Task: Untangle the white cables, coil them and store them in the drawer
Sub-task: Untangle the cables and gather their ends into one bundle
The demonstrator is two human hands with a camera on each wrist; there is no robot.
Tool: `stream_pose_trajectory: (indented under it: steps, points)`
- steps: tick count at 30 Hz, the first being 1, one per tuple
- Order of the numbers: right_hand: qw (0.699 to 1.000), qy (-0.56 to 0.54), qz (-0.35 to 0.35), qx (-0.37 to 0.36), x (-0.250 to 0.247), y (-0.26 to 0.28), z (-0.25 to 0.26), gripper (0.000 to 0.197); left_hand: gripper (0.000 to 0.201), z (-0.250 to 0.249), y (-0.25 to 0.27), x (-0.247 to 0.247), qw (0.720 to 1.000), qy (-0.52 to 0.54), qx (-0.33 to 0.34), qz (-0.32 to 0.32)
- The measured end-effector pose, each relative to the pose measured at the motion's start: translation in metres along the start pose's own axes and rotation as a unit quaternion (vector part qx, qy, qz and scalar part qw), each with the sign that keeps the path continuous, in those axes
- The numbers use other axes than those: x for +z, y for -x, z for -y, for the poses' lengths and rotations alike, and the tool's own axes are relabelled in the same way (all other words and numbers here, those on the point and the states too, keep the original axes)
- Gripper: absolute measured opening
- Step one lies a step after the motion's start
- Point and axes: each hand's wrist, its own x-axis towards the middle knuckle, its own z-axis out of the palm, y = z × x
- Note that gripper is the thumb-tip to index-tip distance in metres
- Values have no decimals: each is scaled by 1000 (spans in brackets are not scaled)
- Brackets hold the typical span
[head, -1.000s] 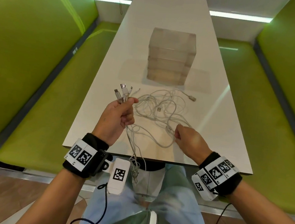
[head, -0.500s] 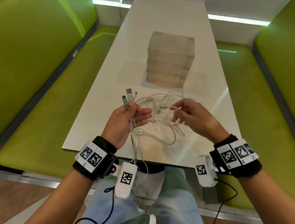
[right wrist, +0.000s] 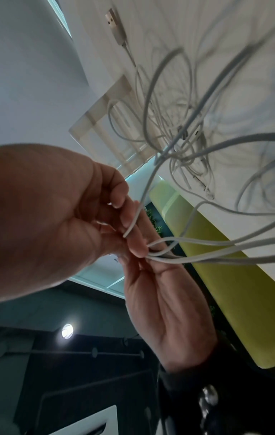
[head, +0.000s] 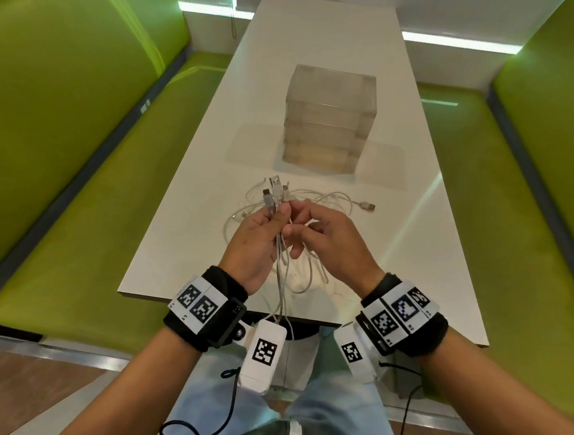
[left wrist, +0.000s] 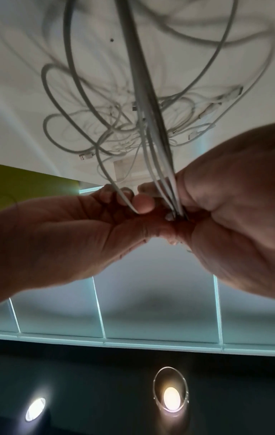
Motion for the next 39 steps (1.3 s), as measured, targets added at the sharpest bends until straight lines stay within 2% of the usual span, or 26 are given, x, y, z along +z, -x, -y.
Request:
stream_pose_trajectory:
  steps: [2, 4, 6, 8, 12, 15, 17, 19, 22, 24, 27, 31, 35, 39]
  points:
    - [1000, 30, 8, 5, 1, -2, -1, 19, 29, -1, 0, -2, 1000, 11, 7, 12]
    - [989, 138, 49, 2, -3, -7, -5, 22, 33, -6, 1, -4, 999, 26, 19, 18]
    - [964, 252, 85, -14, -11, -13, -16, 27, 38, -18, 0, -10, 997, 67, 43, -4]
    - [954, 288, 78, -14, -25, -22, -33, 26, 33, -35, -1, -19, 990, 114, 82, -30]
    - [968, 248, 26, 0, -45, -39, -49, 24, 29, -58, -4, -35, 982, 121, 122, -74]
    - [971, 239, 20, -2, -40, -49, -33, 23, 31, -52, -8, -41, 984, 59, 125, -113]
    - [976, 218, 17, -12, -38, -50, -23, 28, 32, -43, -11, -44, 986, 12, 103, -129]
    - [983, 181, 19, -26, -35, -49, -15, 32, 33, -34, -12, -42, 988, -52, 73, -126]
    - [987, 150, 26, -47, -25, -45, -5, 37, 39, -20, -10, -30, 979, -182, 42, -85]
    - [989, 135, 26, -57, -18, -44, -1, 39, 40, -13, -10, -20, 974, -216, 39, -55]
    - [992, 112, 21, -53, -14, -44, 1, 42, 13, -8, -12, -10, 975, -212, 52, -49]
    - [981, 176, 65, -37, -16, -43, 0, 38, 18, -9, -12, -12, 973, -186, 84, -109]
    - [946, 304, 113, -25, -28, -51, -15, 23, 25, -22, -9, -15, 967, -162, 127, -153]
    - [952, 299, 54, 34, -51, -58, -38, 26, 26, -46, -9, -30, 959, -109, 174, -195]
